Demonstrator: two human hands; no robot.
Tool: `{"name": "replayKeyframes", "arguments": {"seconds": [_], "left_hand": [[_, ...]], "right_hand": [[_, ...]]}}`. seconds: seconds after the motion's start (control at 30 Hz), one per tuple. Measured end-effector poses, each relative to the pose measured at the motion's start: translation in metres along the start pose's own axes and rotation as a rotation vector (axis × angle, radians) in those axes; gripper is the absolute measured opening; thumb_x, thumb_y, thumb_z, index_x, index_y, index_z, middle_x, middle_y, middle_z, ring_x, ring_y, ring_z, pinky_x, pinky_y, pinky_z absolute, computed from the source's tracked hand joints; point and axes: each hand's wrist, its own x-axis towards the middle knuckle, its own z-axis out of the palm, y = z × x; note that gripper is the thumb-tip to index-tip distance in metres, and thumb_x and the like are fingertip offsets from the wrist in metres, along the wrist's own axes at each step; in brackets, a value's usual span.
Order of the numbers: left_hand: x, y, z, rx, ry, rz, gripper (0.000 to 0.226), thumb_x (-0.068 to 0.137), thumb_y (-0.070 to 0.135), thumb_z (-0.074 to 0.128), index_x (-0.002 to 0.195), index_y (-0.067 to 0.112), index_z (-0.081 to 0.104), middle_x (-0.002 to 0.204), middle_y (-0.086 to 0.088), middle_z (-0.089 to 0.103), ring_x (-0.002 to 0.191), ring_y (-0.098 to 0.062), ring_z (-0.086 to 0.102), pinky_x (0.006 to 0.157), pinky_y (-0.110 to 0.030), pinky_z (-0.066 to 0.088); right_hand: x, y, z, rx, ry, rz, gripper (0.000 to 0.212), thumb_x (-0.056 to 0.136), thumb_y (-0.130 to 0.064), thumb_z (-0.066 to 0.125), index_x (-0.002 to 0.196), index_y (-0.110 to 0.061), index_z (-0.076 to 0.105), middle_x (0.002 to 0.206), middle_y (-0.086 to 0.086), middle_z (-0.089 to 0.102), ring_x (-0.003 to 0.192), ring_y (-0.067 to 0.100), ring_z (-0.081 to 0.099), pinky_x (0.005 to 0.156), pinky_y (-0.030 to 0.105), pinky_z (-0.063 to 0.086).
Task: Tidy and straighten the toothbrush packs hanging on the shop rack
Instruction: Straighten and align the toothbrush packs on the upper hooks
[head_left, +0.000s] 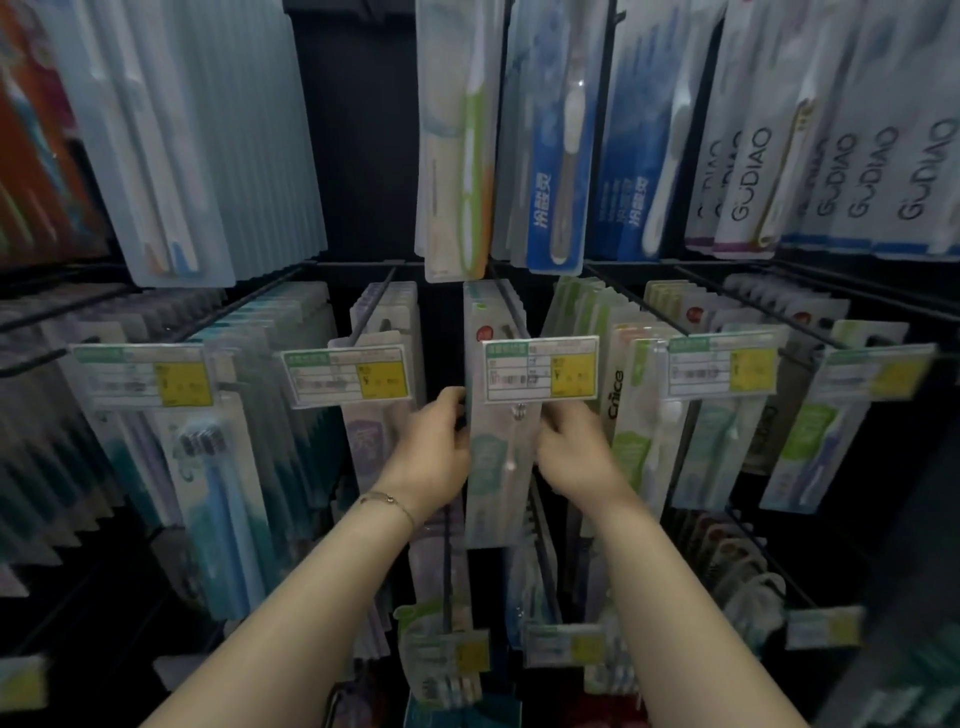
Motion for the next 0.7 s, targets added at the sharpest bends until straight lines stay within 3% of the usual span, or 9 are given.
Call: {"name": "replayKeyframes", "arguments": {"seconds": [0.1, 0.2, 0.33, 0.43, 0.57, 0.7], "left_hand": [[0.007, -0.008, 0.004, -0.096, 0.022, -0.027, 0.025, 0.096, 0.020, 0.059, 0.122, 0.021, 0.062, 0.113, 0.006, 0.069, 0.100, -0.009, 0.065, 0.088, -0.034, 0.058], [0.009, -0.010, 0.005, -0.141, 0.051, -0.052, 0.015, 0.096, 0.024, 0.061, 0.110, 0.021, 0.066, 0.101, 0.006, 0.072, 0.091, -0.008, 0.067, 0.082, -0.037, 0.060], [0.011, -0.012, 0.007, -0.167, 0.088, -0.046, 0.014, 0.097, 0.023, 0.060, 0.108, 0.019, 0.068, 0.102, 0.005, 0.073, 0.094, -0.007, 0.067, 0.084, -0.037, 0.059], [0.014, -0.015, 0.009, -0.188, 0.110, -0.045, 0.015, 0.097, 0.020, 0.059, 0.109, 0.016, 0.067, 0.103, 0.001, 0.073, 0.097, -0.011, 0.067, 0.087, -0.042, 0.058], [0.017, -0.017, 0.012, -0.171, 0.112, -0.030, 0.015, 0.097, 0.018, 0.058, 0.110, 0.016, 0.066, 0.105, 0.001, 0.072, 0.098, -0.012, 0.067, 0.088, -0.044, 0.058], [0.019, -0.019, 0.015, -0.179, 0.109, -0.044, 0.016, 0.097, 0.020, 0.057, 0.110, 0.016, 0.065, 0.106, -0.001, 0.072, 0.100, -0.017, 0.067, 0.089, -0.048, 0.057]], "right_hand": [[0.004, 0.000, 0.002, 0.105, 0.018, 0.007, 0.035, 0.096, -0.008, 0.054, 0.096, -0.040, 0.068, 0.095, -0.028, 0.065, 0.100, 0.004, 0.062, 0.088, 0.023, 0.049], [0.006, 0.002, 0.004, 0.193, 0.047, 0.016, 0.034, 0.094, -0.012, 0.060, 0.084, -0.043, 0.068, 0.091, -0.028, 0.068, 0.094, -0.004, 0.063, 0.088, 0.025, 0.053], [0.009, 0.004, 0.006, 0.220, 0.046, 0.052, 0.030, 0.093, -0.012, 0.058, 0.087, -0.038, 0.070, 0.094, -0.016, 0.071, 0.090, 0.006, 0.064, 0.080, 0.026, 0.049], [0.011, 0.005, 0.006, 0.238, 0.047, 0.086, 0.023, 0.093, -0.014, 0.058, 0.094, -0.033, 0.070, 0.098, -0.012, 0.072, 0.094, 0.010, 0.064, 0.083, 0.027, 0.051], [0.008, -0.001, 0.000, 0.314, 0.076, 0.029, 0.032, 0.094, -0.008, 0.058, 0.085, -0.037, 0.064, 0.087, -0.027, 0.063, 0.078, -0.017, 0.059, 0.064, 0.002, 0.043], [0.006, -0.005, -0.005, 0.362, 0.073, -0.026, 0.030, 0.095, -0.007, 0.058, 0.084, -0.034, 0.067, 0.085, -0.024, 0.066, 0.074, -0.021, 0.059, 0.060, -0.001, 0.041]]}}
